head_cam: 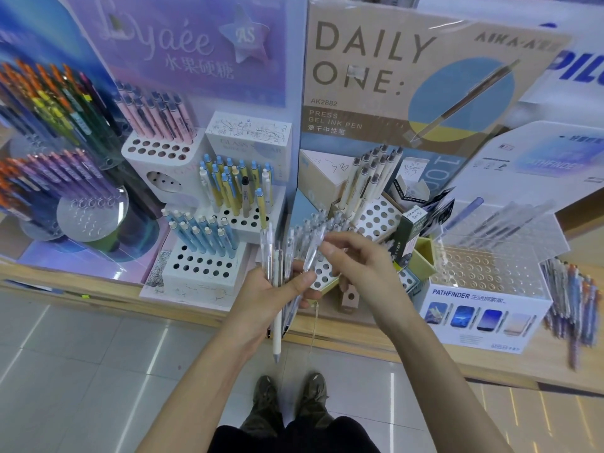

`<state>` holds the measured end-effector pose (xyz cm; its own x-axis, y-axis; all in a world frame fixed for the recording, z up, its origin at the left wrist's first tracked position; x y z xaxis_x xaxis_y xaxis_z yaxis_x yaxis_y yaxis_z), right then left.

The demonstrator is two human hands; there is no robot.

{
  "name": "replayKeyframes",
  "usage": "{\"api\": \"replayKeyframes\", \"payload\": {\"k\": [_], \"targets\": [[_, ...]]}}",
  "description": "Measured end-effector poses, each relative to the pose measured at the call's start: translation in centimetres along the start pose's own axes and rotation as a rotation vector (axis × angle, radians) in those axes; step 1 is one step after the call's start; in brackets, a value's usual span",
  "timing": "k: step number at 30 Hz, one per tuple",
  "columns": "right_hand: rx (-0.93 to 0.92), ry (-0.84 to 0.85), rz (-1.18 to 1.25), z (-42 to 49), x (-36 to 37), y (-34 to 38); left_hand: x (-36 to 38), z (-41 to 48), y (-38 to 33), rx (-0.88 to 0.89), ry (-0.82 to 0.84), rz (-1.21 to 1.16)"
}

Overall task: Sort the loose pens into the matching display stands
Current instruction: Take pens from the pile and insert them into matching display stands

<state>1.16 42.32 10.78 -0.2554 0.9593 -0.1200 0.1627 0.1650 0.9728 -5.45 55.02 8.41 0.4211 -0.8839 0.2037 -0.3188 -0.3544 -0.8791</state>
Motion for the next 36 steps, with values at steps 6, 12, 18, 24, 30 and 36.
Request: {"api": "replayKeyframes", "payload": {"k": [6, 12, 18, 24, 30, 36], "targets": [[-0.013, -0.110, 0.181, 0.4, -0.8, 0.4, 0.4, 0.1, 1.1, -0.026, 0.001, 0.006], [-0.196, -0.473, -0.034, 0.7, -5.6, 0.9, -1.0, 0.4, 1.8, -0.020, -0.051, 0.086], [-0.259, -0.550, -0.226, 0.6, -4.2, -1.4, -1.3, 0.0, 1.8, -0.021, -0.048, 0.162], [-0.326, -0.551, -0.319, 0.7, -3.4, -2.9, -1.6, -0.1, 1.9, -0.123, -0.054, 0.019], [-0.342, -0.557, -0.382, 1.3, -3.1, -3.5, -1.9, -0.1, 2.4, -0.213, -0.029, -0.115], [-0.348, -0.542, -0.457, 1.2, -2.5, -4.8, -1.8, -0.5, 1.4, -0.088, -0.069, -0.074]]}}
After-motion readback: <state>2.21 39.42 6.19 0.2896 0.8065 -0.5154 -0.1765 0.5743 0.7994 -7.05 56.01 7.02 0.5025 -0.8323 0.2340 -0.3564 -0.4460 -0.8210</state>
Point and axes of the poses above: each hand's wrist, its own z-axis towards the middle knuckle, its own x-axis out of the palm, y = z × x, the point moved 6 cm from there along z, towards the middle knuckle, and after that the axes turned 9 degrees about -y, right-handed, at the moved point
